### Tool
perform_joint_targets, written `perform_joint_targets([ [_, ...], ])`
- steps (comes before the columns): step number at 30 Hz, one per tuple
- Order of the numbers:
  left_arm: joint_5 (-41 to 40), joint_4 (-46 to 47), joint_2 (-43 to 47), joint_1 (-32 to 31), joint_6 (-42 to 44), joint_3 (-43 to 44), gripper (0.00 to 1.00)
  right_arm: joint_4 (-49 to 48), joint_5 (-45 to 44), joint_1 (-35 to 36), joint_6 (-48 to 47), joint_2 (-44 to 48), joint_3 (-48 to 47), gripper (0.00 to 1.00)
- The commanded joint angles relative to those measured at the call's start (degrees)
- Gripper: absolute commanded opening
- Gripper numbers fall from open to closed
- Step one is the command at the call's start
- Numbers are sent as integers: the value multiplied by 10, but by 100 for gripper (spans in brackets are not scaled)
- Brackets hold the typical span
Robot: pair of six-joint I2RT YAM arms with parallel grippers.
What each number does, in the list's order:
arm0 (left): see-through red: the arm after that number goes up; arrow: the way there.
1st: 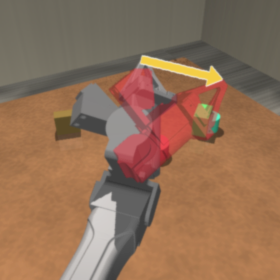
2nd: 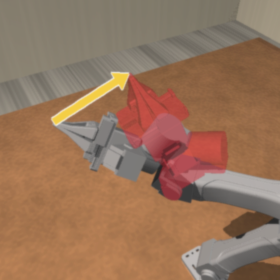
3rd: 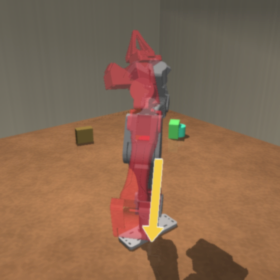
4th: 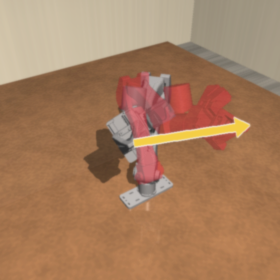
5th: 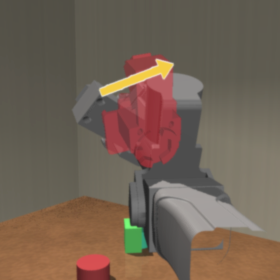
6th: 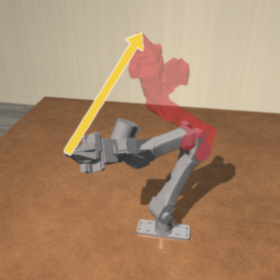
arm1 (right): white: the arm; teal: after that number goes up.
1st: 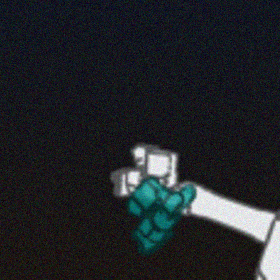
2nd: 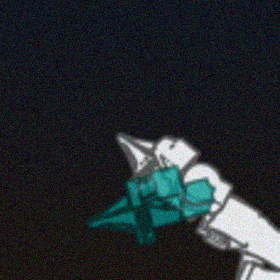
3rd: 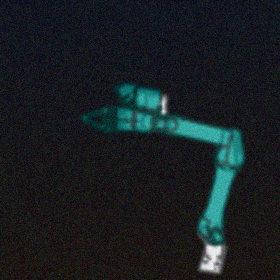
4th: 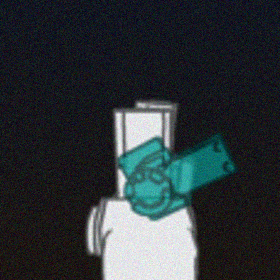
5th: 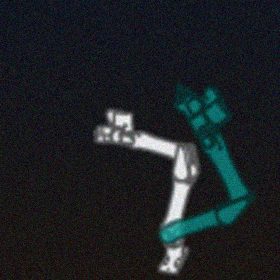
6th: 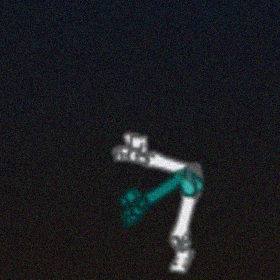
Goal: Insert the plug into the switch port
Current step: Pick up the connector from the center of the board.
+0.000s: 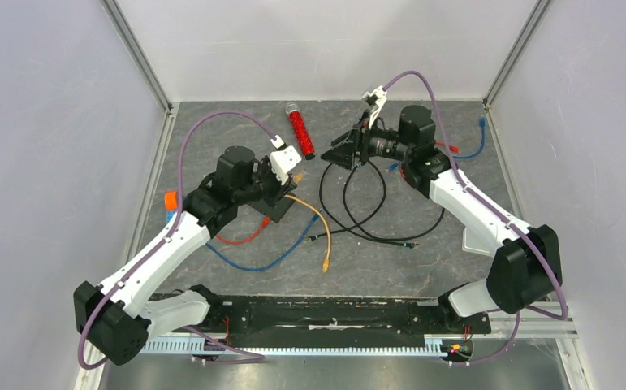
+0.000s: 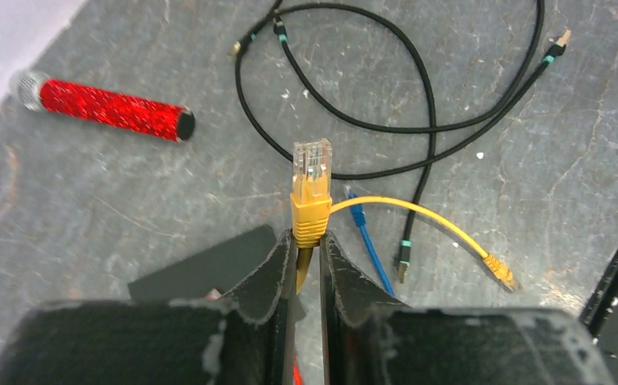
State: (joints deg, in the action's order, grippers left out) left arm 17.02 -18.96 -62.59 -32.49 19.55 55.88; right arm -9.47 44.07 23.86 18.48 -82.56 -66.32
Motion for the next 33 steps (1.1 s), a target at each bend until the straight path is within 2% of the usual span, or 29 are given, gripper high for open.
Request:
perform_joint_targets([
  [1,4,-30,-9,-1,-68,19,2,-43,-2,41,11,-13,2,67],
  [13,14,-43,-19,-1,-85,13,2,-1,6,102,-11,-85,-24,56],
  [17,16,-40,-18,-1,-88,7,2,-28,19,108,6,-93,-18,41],
  [18,16,-40,-18,-1,-88,6,2,-39,22,109,12,-94,-14,34],
  [21,16,-39,-18,-1,-87,5,3,-61,23,109,32,-96,-3,6],
  [22,15,-37,-16,0,-87,4,6,-76,23,109,46,-95,3,1],
  [24,14,-24,-8,-1,-82,-5,26,-107,13,109,87,-95,20,0],
  [25,12,0,3,-1,-80,-18,32,-115,3,109,108,-98,24,0],
  [30,26,160,63,-1,-44,-120,39,-165,-39,108,198,-111,49,0],
  [33,28,185,61,-1,-23,-133,40,-225,-44,106,254,-115,67,0],
])
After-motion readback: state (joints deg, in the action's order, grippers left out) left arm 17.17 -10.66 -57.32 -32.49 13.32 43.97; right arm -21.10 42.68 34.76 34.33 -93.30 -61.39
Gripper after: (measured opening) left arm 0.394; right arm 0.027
